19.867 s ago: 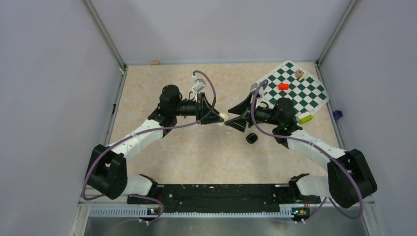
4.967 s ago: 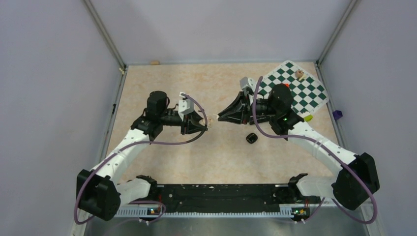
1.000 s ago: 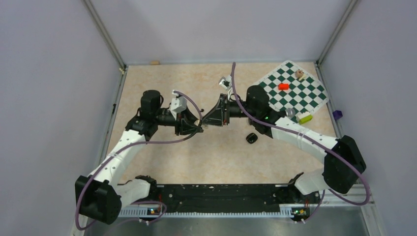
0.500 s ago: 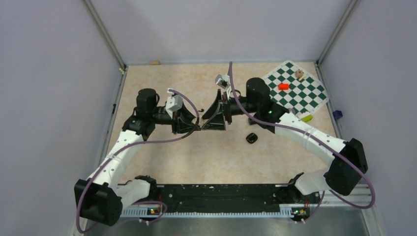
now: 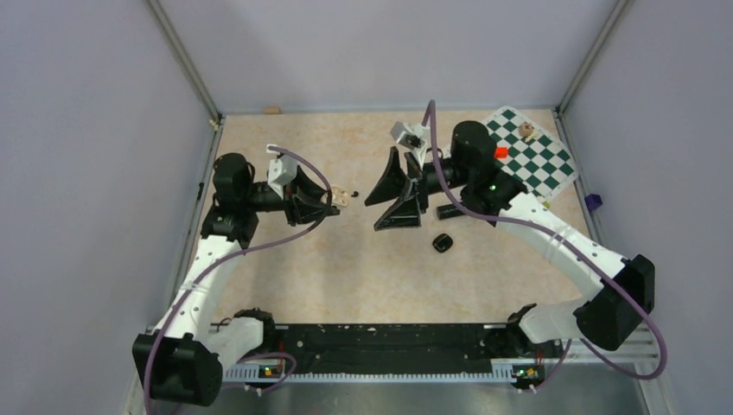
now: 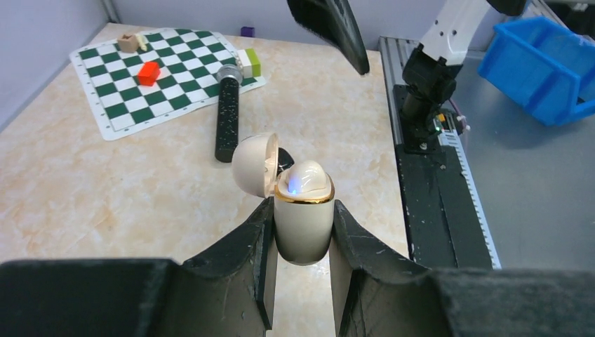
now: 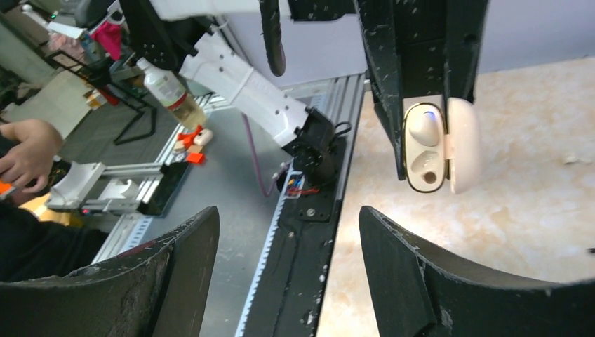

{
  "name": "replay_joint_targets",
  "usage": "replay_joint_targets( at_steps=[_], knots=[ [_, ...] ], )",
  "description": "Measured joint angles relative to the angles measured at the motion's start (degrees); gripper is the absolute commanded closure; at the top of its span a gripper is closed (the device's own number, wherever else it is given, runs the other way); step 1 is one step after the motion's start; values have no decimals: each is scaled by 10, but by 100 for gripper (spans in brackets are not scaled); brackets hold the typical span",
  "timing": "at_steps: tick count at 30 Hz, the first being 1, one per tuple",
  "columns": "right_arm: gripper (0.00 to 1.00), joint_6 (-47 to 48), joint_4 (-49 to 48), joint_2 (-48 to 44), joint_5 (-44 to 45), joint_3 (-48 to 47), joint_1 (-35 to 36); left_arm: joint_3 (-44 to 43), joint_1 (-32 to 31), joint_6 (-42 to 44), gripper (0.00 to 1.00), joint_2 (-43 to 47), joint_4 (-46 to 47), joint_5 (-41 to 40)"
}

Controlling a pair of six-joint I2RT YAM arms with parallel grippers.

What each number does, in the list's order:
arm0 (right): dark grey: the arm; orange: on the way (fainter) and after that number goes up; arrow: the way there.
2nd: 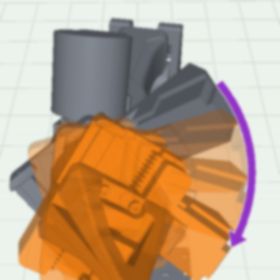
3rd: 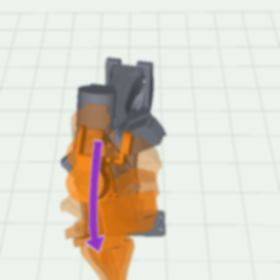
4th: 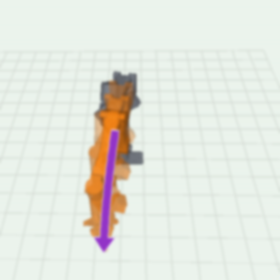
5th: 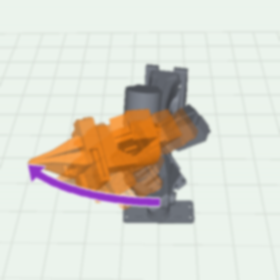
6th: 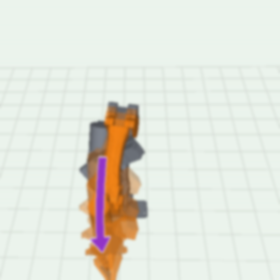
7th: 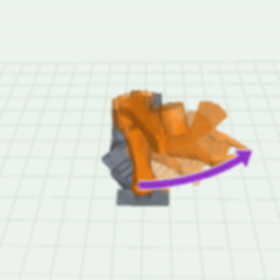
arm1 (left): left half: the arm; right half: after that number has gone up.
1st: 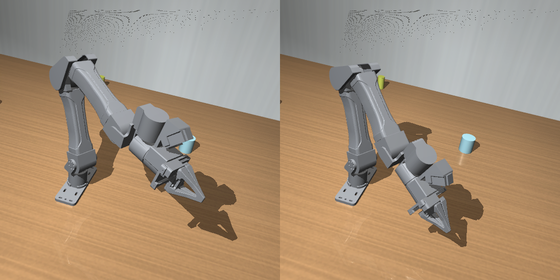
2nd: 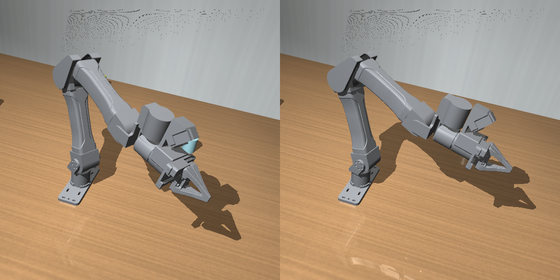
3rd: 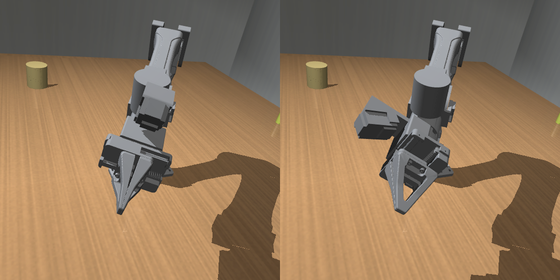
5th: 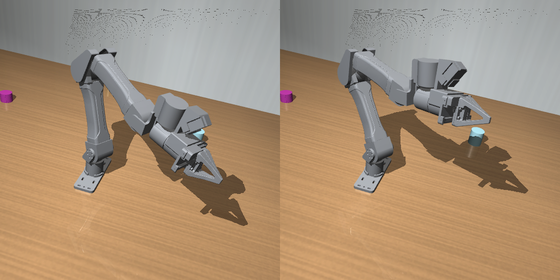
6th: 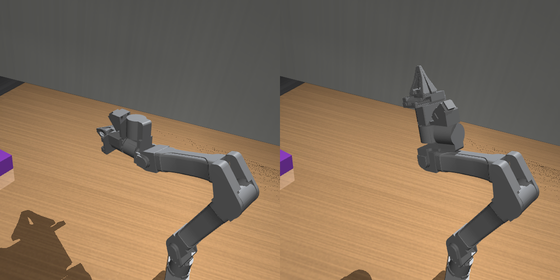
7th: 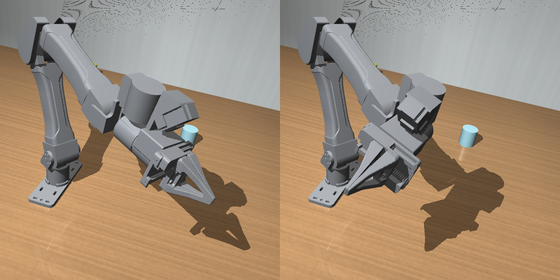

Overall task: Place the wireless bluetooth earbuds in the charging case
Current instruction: Place the earbud in the charging case, then move the earbud to the center of the board.

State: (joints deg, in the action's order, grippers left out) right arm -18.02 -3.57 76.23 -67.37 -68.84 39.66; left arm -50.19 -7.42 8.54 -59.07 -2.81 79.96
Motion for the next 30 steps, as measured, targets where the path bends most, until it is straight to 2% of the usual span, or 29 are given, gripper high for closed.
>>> replay_joint_targets(
  at_steps=[3,6,9,13,18,23,26,30],
  knots=[
    [28,3,-5,11,-7,-29,-29,18,26,-82,100,5,88,-1],
    [29,9,-13,49,7,-64,-55,46,65,-191,100,5,215,-9],
    [31,30,1,121,65,-108,-69,67,119,-291,100,5,328,-21],
    [35,52,46,264,159,-203,-72,70,184,-370,100,8,419,-34],
    [35,59,108,496,240,-397,-70,100,250,-427,100,35,481,-44],
    [26,118,168,696,279,-601,-53,124,309,-476,100,60,523,-52],
    [23,189,169,734,276,-630,-32,131,348,-505,100,70,546,-63],
    [18,299,147,740,249,-633,-3,134,382,-522,100,75,562,-77]
  ],
)
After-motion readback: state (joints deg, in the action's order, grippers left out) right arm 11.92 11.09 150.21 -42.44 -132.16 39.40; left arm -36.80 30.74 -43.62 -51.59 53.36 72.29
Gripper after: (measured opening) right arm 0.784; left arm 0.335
